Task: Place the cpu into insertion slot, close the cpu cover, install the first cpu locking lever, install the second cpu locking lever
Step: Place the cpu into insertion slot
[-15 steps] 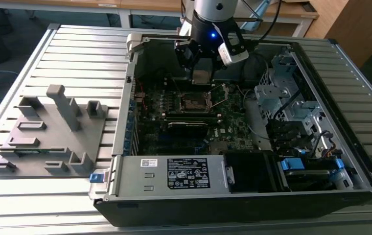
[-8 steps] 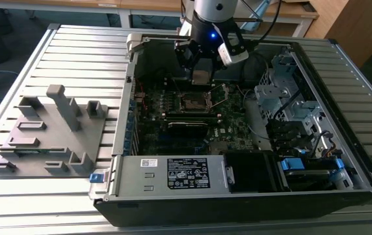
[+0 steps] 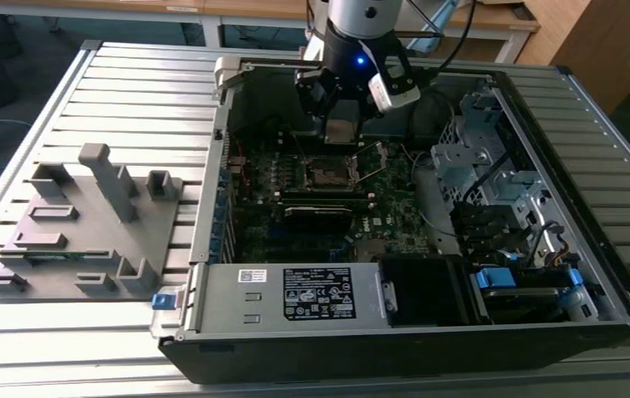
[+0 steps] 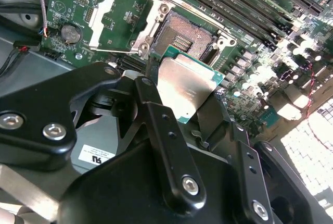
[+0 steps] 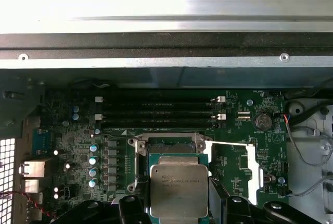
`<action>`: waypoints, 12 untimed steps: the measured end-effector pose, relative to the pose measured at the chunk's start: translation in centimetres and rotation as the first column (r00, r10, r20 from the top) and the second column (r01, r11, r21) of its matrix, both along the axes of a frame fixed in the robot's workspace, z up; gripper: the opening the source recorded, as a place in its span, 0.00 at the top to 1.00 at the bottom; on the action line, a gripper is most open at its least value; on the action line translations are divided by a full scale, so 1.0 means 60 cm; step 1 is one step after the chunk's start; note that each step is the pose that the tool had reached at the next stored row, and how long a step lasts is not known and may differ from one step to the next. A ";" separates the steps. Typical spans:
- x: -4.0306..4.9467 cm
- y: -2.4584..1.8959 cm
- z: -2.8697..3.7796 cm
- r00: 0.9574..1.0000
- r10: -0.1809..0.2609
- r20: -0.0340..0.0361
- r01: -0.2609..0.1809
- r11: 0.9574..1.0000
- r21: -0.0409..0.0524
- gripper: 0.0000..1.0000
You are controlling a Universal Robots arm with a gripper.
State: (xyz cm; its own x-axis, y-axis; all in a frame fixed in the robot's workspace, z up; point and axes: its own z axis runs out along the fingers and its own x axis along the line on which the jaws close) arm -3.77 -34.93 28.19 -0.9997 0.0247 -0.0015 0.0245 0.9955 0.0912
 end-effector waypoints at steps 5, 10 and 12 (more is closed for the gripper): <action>0.000 -0.0001 -0.003 1.000 0.000 0.000 0.000 1.000 0.000 0.46; 0.000 0.0000 -0.004 1.000 0.000 0.000 0.000 1.000 0.000 0.46; 0.000 0.0000 -0.005 1.000 0.000 0.000 0.000 1.000 0.000 0.46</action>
State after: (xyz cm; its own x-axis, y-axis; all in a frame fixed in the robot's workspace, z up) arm -3.78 -34.93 27.91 -0.9997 0.0247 -0.0014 0.0245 0.9955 0.0910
